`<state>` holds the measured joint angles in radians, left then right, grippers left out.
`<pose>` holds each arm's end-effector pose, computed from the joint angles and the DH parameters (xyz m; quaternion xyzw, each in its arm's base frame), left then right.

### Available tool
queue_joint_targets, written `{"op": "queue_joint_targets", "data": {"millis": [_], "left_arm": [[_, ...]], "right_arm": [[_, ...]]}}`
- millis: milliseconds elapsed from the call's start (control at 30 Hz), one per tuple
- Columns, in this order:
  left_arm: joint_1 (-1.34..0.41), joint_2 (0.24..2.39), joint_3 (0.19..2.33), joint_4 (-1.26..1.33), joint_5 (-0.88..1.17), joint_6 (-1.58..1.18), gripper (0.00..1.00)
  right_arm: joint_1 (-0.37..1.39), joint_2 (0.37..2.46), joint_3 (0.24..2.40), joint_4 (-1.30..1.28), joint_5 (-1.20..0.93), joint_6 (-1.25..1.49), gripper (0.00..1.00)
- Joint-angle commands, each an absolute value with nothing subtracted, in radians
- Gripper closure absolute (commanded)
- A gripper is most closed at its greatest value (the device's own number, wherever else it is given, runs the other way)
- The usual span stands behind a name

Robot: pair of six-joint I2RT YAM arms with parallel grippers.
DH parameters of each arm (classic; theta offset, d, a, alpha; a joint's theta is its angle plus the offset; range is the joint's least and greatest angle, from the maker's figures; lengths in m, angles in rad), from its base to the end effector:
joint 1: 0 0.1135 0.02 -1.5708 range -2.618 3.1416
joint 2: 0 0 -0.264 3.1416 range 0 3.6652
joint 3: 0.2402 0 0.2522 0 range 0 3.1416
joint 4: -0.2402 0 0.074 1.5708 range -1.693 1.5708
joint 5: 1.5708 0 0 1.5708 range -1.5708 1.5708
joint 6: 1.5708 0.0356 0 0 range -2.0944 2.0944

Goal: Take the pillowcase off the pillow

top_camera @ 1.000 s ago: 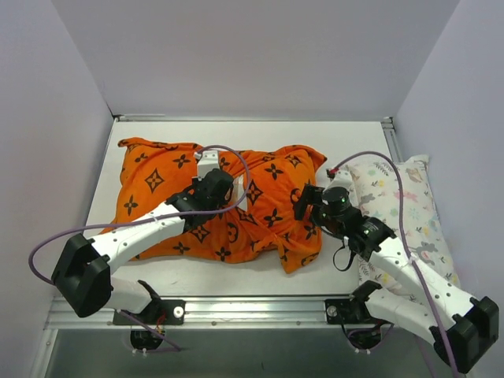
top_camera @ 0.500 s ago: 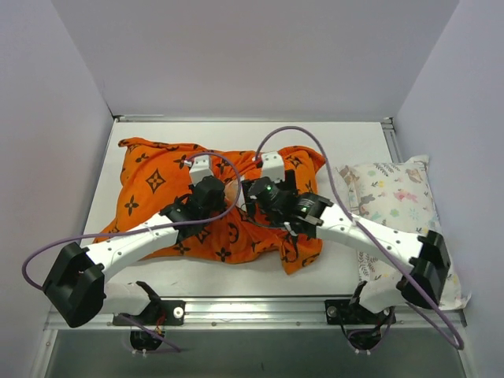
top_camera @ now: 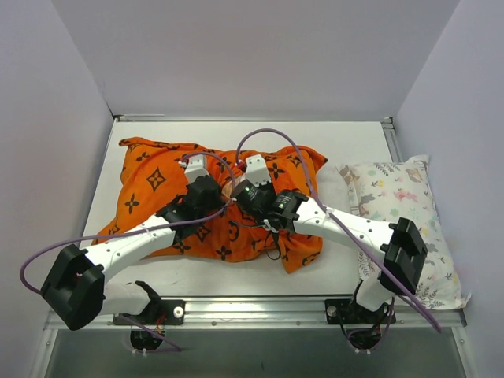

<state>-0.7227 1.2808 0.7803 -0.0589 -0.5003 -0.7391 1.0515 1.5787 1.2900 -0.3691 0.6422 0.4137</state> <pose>0.2194 -0.1707 0.2457 -0.1269 0.8466 -0.1521 0.4940 0.1947 0.2977 0.3026 -0.1349 0.8524 0.0691 0.5004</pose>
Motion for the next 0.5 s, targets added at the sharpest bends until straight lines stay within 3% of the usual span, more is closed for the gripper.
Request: {"op": "queue_joint_targets", "data": {"millis": [0,33,67,267,400,467], "left_arm": [[-0.677,1.312,0.729,-0.192,-0.391,-0.755,1.0],[-0.658,1.312,0.721,-0.189,-0.376,-0.753,1.0],[-0.638,1.312,0.713,-0.183,-0.362,-0.75,1.0],[-0.476,1.319,0.68,-0.167,-0.288,-0.752,1.0],[-0.4,1.318,0.664,-0.141,-0.245,-0.758,1.0],[-0.399,1.318,0.654,-0.134,-0.241,-0.753,1.0]], "right_arm": [[0.993,1.566,1.254,-0.469,0.726,0.437,0.81],[0.965,1.545,1.224,-0.482,0.721,0.449,0.94],[0.912,1.517,1.186,-0.489,0.71,0.462,1.0],[0.642,1.244,0.896,-0.486,0.542,0.538,1.0],[0.364,1.134,0.714,-0.326,0.204,0.56,1.0],[0.306,1.153,0.608,-0.215,0.053,0.601,1.0]]}}
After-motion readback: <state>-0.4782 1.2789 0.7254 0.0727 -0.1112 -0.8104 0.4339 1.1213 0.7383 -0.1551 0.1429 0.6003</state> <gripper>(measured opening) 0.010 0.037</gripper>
